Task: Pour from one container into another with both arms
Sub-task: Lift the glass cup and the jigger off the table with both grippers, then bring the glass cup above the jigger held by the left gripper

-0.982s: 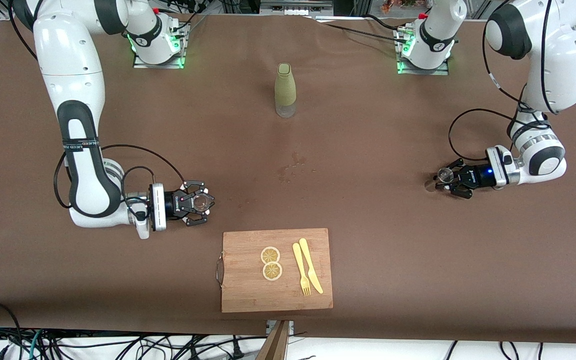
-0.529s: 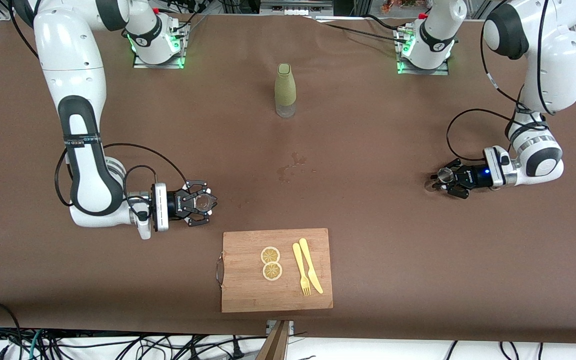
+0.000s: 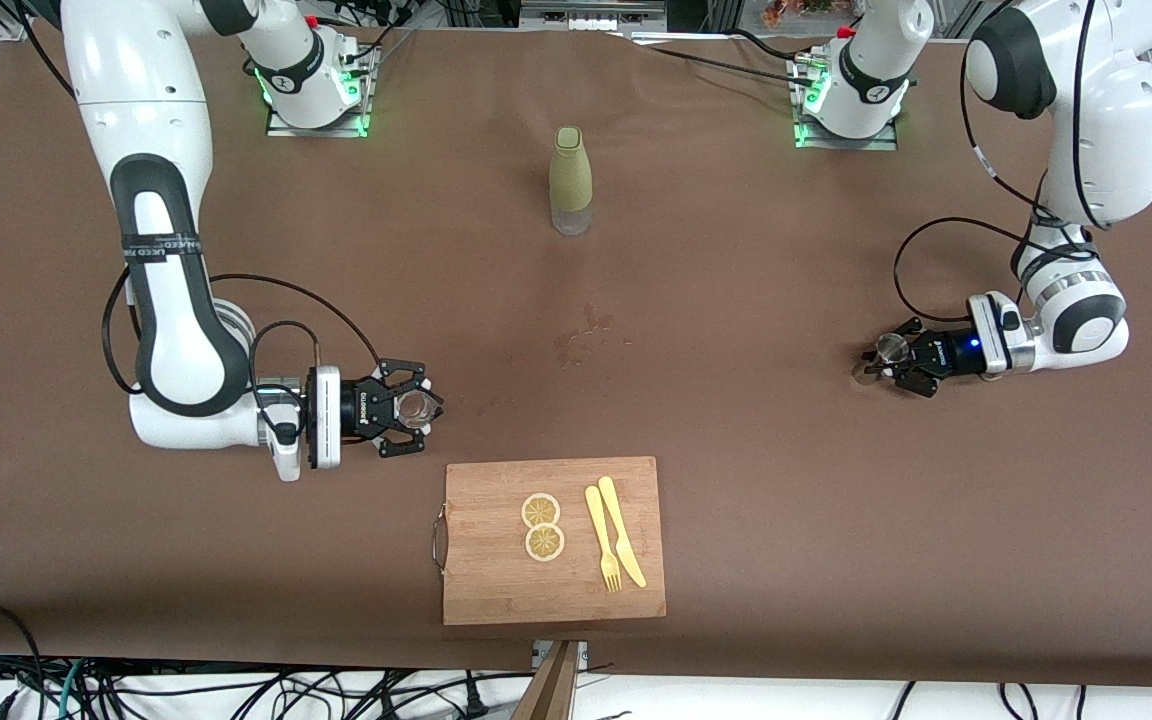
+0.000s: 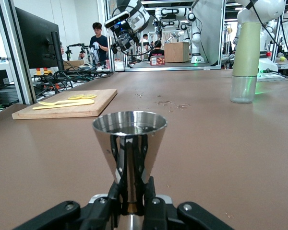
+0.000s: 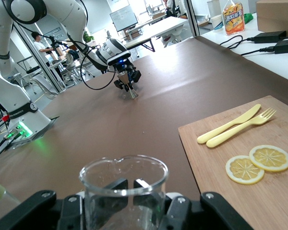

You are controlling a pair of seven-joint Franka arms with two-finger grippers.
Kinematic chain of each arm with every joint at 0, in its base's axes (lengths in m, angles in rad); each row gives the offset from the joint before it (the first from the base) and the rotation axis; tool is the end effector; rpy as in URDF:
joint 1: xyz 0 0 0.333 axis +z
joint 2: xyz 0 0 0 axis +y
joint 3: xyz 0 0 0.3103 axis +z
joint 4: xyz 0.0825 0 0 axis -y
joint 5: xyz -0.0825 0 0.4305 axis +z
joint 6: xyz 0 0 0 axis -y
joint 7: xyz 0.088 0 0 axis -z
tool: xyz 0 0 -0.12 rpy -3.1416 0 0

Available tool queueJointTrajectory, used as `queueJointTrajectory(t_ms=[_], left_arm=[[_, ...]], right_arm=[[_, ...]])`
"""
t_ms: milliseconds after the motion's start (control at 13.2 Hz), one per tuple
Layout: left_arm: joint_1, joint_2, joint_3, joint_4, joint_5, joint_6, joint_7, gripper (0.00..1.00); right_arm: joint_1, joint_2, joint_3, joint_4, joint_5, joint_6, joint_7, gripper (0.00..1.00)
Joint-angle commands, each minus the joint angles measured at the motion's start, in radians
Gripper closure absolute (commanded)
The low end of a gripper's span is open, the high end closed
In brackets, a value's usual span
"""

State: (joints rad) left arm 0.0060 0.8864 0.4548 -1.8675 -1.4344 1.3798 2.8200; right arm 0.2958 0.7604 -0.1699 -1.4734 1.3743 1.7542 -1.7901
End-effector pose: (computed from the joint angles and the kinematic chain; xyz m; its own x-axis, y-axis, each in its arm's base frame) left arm 0.5382 0.1356 0.0319 -0.0249 -0.2264 0.9737 -0.9952 -0.0867 -0.0456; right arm 0.7120 0.2117 0.2130 0.3467 0.3961 0.8502 0.9287 -0.0177 -0.3705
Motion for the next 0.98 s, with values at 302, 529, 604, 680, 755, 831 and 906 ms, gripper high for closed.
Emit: queueJointTrajectory(t_ms=[302,529,604,680,755,831,906], left_arm=[[-0.011,0.011,0.036,-0.019,-0.012,-0.027,0.288,1.00],[-0.029,-0.021,0.038,0.011,-0.009,-0.028,0.181,1.00],[-0.046,-0.029,0.036,0.017,-0.011,-0.031,0.147,1.00],[-0.061,-0.043,0.030,0.019,-0.012,-0.031,0.106,1.00],[-0.078,-0.055,0.019,0.025,-0.023,-0.027,0.072,1.00],[-0.098,-0.069,0.009,0.030,-0.030,-0.016,0.031,1.00],[-0.118,-0.079,-0.002,0.050,-0.044,0.011,-0.031,1.00]], right_arm=[[0.065,-0.030,-0.002,0.134,-0.072,0.060,0.288,0.95],[0.112,-0.032,-0.003,0.136,-0.074,0.137,0.362,0.95],[0.118,-0.032,-0.002,0.139,-0.072,0.155,0.382,0.95],[0.135,-0.032,-0.003,0.157,-0.073,0.169,0.415,0.95],[0.149,-0.032,-0.006,0.169,-0.090,0.185,0.455,0.95],[0.158,-0.032,-0.007,0.180,-0.122,0.197,0.493,0.95],[0.170,-0.033,-0.003,0.185,-0.158,0.206,0.518,0.95]])
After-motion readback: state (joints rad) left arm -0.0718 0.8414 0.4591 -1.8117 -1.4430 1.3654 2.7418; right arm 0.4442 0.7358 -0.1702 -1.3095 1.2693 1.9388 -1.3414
